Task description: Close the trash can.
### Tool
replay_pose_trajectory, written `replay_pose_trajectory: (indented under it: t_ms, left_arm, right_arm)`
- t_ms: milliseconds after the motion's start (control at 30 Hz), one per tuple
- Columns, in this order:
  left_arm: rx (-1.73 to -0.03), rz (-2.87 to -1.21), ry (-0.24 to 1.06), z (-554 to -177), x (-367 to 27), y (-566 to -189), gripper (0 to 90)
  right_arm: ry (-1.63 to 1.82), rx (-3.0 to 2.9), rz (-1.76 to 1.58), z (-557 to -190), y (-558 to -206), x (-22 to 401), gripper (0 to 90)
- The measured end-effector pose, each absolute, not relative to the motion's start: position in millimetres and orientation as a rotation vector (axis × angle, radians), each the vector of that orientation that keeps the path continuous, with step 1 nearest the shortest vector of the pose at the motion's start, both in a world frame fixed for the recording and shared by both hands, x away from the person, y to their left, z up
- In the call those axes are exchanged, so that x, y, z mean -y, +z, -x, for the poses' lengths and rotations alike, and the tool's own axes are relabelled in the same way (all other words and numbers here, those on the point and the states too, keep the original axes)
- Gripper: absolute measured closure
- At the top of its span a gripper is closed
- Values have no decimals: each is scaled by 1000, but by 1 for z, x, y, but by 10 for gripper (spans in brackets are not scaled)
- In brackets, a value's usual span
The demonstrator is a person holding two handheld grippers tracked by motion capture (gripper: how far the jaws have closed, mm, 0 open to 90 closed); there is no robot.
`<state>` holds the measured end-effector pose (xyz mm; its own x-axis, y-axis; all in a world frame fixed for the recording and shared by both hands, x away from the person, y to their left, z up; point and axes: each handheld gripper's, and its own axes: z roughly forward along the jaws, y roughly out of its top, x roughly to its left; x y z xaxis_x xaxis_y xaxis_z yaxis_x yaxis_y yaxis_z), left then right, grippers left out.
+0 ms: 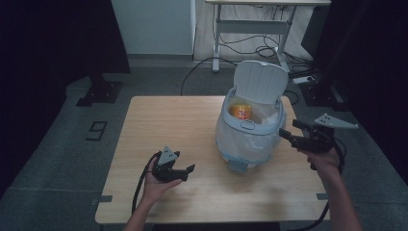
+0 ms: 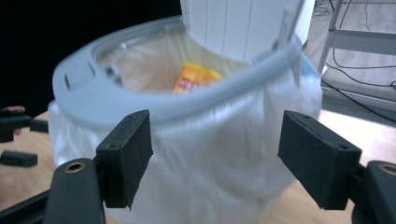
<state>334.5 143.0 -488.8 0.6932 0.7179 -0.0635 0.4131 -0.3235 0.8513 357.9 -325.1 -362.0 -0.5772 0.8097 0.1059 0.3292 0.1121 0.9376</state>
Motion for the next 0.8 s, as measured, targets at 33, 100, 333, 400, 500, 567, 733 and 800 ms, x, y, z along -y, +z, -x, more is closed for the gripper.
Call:
replay_pose_trajectory:
  t_ms: [33,100,333,400,500,567,733,800]
  left_arm:
    - [-875,-1960,406,-335,-144,-489,198]
    - [-877,-1959,402,-335,-145,-489,198]
    - [-879,-1977,380,-336,-146,-492,198]
    - [-877,-1982,378,-336,-146,-493,198]
    - [-880,-1984,374,-337,-147,-494,198]
    - [-884,-1988,372,-337,-148,-495,197]
    - [-897,-1989,369,-337,-152,-497,198]
    - [-902,-1986,367,-338,-154,-498,198]
  right_arm:
    - [1466,-1962,-1100,-361,-358,322,250]
    - [1461,-1967,-1087,-366,-349,317,250]
    - [1456,-1963,-1092,-384,-335,309,246]
    - [1452,-1966,-1087,-389,-331,308,241]
    - [1450,-1968,-1084,-398,-327,307,234]
    - [1450,-1961,-1092,-404,-325,307,234]
    - [1454,-1961,-1099,-420,-320,307,224]
    - [1456,-1959,-1099,-425,-317,306,220]
